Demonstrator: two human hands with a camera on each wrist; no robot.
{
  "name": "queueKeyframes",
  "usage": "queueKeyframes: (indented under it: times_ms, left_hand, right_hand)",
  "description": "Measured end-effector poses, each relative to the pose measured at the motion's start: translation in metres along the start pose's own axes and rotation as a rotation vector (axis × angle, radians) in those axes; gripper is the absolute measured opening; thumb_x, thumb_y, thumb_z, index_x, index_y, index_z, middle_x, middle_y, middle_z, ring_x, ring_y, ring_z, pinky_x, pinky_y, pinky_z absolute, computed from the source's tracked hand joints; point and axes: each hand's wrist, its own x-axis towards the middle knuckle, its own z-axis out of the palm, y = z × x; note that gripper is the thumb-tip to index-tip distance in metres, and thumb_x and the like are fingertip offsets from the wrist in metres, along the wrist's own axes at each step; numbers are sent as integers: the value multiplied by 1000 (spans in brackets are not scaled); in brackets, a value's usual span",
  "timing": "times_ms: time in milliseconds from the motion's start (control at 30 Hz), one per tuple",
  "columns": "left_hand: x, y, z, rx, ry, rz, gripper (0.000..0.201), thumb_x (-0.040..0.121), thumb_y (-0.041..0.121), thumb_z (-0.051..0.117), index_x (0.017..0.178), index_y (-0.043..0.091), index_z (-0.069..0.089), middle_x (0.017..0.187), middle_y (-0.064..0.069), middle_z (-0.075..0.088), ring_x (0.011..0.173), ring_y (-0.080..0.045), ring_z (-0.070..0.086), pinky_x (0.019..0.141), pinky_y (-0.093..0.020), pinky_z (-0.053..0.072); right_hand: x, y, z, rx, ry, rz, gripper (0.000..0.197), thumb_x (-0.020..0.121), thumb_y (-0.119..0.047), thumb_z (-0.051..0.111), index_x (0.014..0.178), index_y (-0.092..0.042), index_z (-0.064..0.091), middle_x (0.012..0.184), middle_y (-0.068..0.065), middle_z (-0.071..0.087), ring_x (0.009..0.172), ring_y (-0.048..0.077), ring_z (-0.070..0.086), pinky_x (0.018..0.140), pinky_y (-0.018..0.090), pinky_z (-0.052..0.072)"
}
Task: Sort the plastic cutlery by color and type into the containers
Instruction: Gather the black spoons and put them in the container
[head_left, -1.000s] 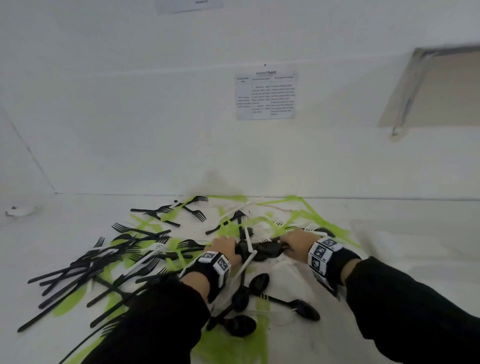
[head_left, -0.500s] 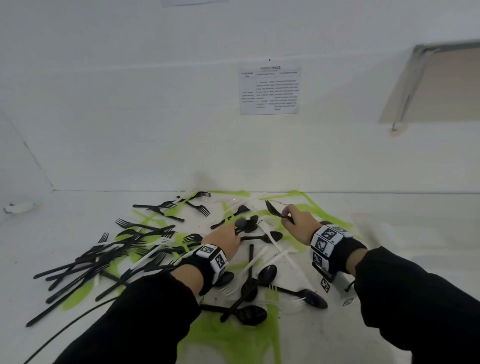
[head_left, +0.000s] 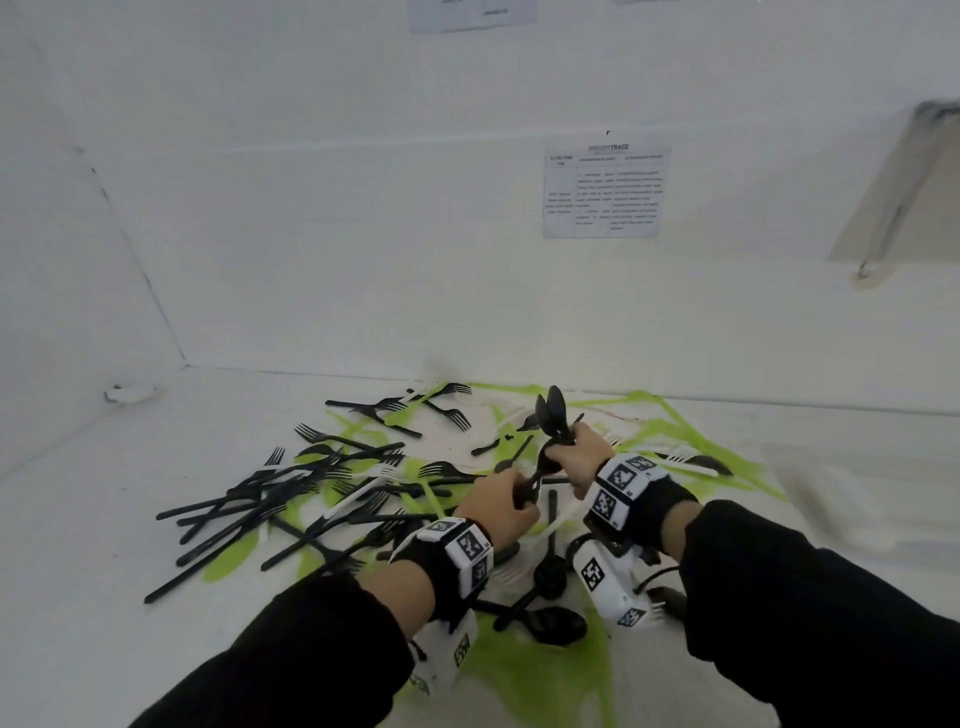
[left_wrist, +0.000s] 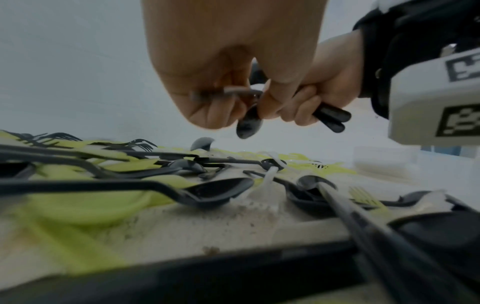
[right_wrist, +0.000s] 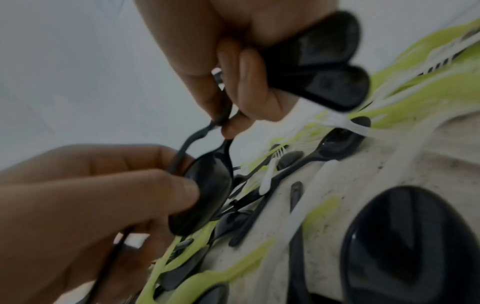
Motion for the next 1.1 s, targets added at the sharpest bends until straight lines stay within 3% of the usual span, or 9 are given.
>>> queueKeyframes:
  times_ms: [133,233,333,467,633,767,867,967,1100]
  left_hand:
    - [-2,-9,-4,-89,63,-122,15,86,31,59,86,16,56,82,0,55,79,-16,51,67,-25,39]
    - [-2,-14,-10,-180,147,-155,12,86,26,60,81,15,56,75,3,52,78,-16,50,62,-21,33]
    - [-2,-19,-16,-130,167,-40,19,85,12,58,104,8,60,98,-5,58,94,-20,54,72,-18,35]
    - [-3,-27,-18,-132,213,113,21,82,-8,49,89,6,63,99,-7,47,85,-21,52,72,-19,39]
    - [-3,-23,-19,-338,222,-12,29,93,-3,35,79,16,53,70,-6,52,51,-14,50,49,-28,45]
    - [0,-13,-8,-683,297,-201,29,94,3,39,81,13,63,60,-3,62,55,-19,60,67,-38,59]
    - [1,0,-1,-944,288,-227,16,91,2,50,91,10,63,71,-8,65,60,-20,62,60,-31,57]
    - [2,7,4,-1078,374,-213,31,83,-11,52,106,11,55,86,-10,64,68,-22,60,59,-24,52]
    - [14,7,4,-1110,455,-317,25,89,-1,49,112,6,55,90,-15,64,59,-16,52,56,-25,45]
  right_hand:
    - [-2,-5,-9,81,222,-42,29,90,-19,53,116,-11,47,98,12,59,87,28,56,68,28,37]
    - [1,-5,-25,247,375,-97,18,91,-21,51,107,-13,49,81,5,54,65,23,49,62,31,37]
    - [1,-11,-40,271,421,-179,22,95,-22,44,113,-9,51,75,3,53,65,23,49,69,34,41]
    - [-12,-28,-51,12,290,-310,27,96,-17,46,117,-2,54,99,10,58,93,24,53,78,28,36]
    - [-31,-40,-37,-99,-68,-243,12,96,-16,44,85,-16,51,68,-1,49,52,11,45,43,19,33]
    - [-40,-34,-11,-146,-313,-174,9,96,-15,42,90,-11,46,64,3,44,43,12,40,32,16,29]
    - [-38,-26,7,-224,-219,-213,9,93,-18,48,101,-15,46,69,-1,50,53,13,48,35,14,36]
    - [-32,-23,13,-95,-88,-161,24,91,-20,53,112,-13,47,91,9,58,73,22,53,49,21,39]
    - [-19,-27,15,-76,-90,-215,15,89,-20,55,100,-18,44,68,-4,49,55,12,44,45,15,34]
